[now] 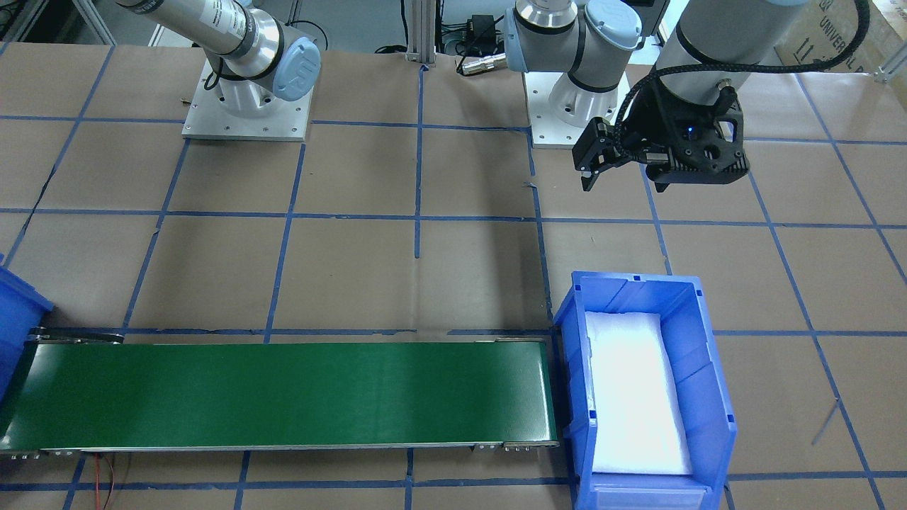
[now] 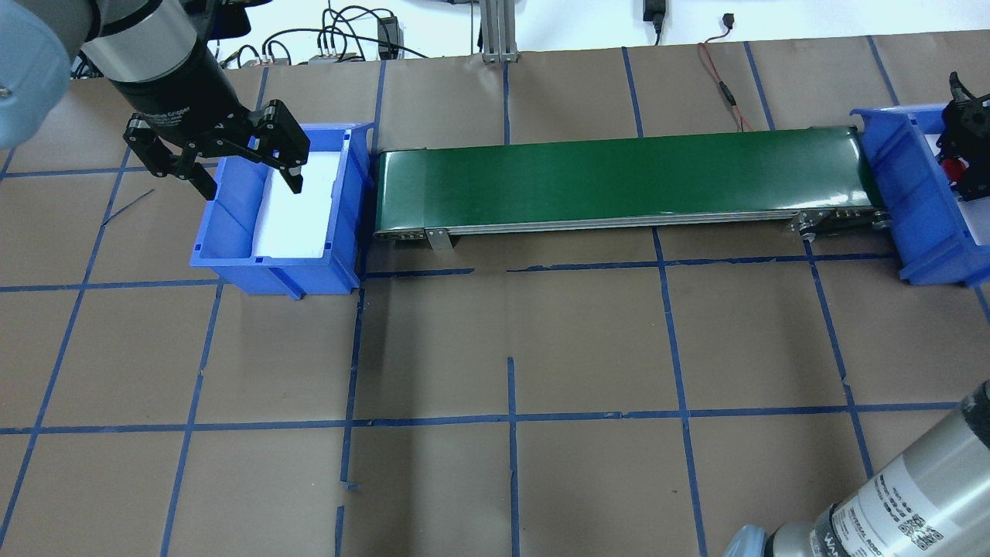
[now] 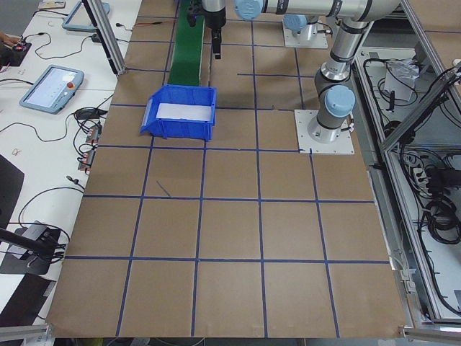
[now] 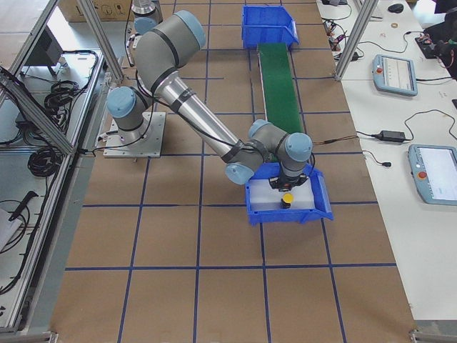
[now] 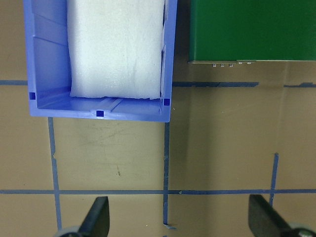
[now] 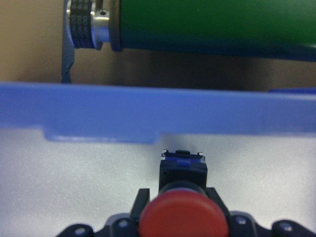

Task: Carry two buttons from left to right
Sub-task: 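Carry the red button into the blue bin and release it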

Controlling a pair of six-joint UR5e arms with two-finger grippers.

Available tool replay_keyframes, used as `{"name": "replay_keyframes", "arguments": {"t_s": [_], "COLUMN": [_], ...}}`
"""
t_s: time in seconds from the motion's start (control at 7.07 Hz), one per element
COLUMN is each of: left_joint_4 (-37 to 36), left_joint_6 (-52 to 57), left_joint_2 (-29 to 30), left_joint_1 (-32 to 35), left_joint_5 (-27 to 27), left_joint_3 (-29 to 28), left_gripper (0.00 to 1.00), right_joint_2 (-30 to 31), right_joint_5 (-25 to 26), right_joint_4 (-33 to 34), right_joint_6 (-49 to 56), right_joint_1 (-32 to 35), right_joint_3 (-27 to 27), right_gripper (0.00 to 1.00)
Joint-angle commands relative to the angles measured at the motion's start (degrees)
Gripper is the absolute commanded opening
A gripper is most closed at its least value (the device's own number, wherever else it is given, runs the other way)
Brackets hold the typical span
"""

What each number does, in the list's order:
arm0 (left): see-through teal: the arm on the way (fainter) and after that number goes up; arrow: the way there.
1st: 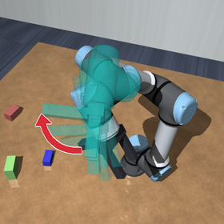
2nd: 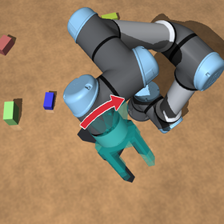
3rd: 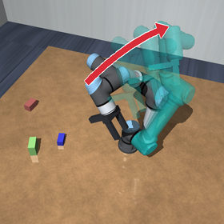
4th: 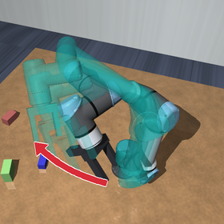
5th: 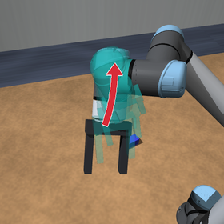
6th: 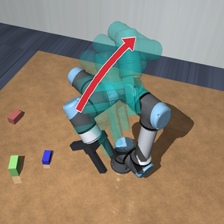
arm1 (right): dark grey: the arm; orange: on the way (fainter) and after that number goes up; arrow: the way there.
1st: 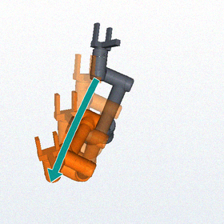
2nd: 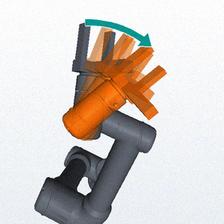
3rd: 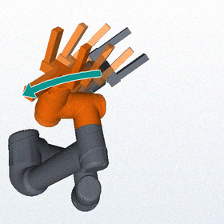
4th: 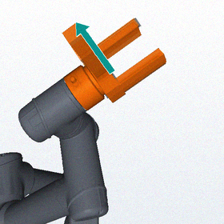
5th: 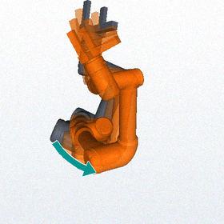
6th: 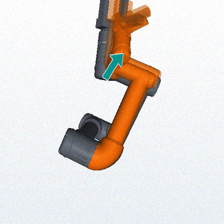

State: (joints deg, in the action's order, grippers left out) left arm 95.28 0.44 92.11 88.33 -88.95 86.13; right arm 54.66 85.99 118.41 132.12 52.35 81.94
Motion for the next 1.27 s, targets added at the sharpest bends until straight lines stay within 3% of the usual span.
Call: {"name": "replay_keyframes", "arguments": {"t_s": [0.0, 0.42, 0.71, 0.85, 0.99, 1.13], "left_joint_4": [0.0, -0.2, -0.2, -0.2, -0.2, -0.1], "left_joint_6": [-0.2, 0.3, 0.3, 0.3, 0.3, 0.1], "left_joint_2": [0.0, 0.0, 0.0, 0.0, 0.0, 0.0], "left_joint_1": [0.1, 0.1, 0.1, 0.1, 0.1, 0.1], "left_joint_5": [0.1, -0.5, -0.3, -0.3, -0.3, -0.3], "left_joint_3": [0.0, 0.0, 0.0, 0.0, 0.0, 0.0], "left_gripper": [1.0, 1.0, 1.0, 1.0, 1.0, 1.0], "right_joint_2": [0.8, 12.5, 23.1, 26.5, 28.9, 31.8], "right_joint_5": [1.4, 1.6, 3.6, 5.9, 7.2, 6.6], "right_joint_4": [-2.0, -14.8, -27.2, -33.5, -36.7, -39.4], "right_joint_6": [-1.6, -3.5, -13.3, -20.9, -29.5, -41.1], "right_joint_1": [-0.1, -0.1, 0.9, 3.6, 7.3, 10.9], "right_joint_3": [-0.5, -1.8, -1.4, -1.5, -1.7, -1.5], "right_gripper": [0.72, 0.73, 0.74, 0.92, 1.0, 1.0]}}
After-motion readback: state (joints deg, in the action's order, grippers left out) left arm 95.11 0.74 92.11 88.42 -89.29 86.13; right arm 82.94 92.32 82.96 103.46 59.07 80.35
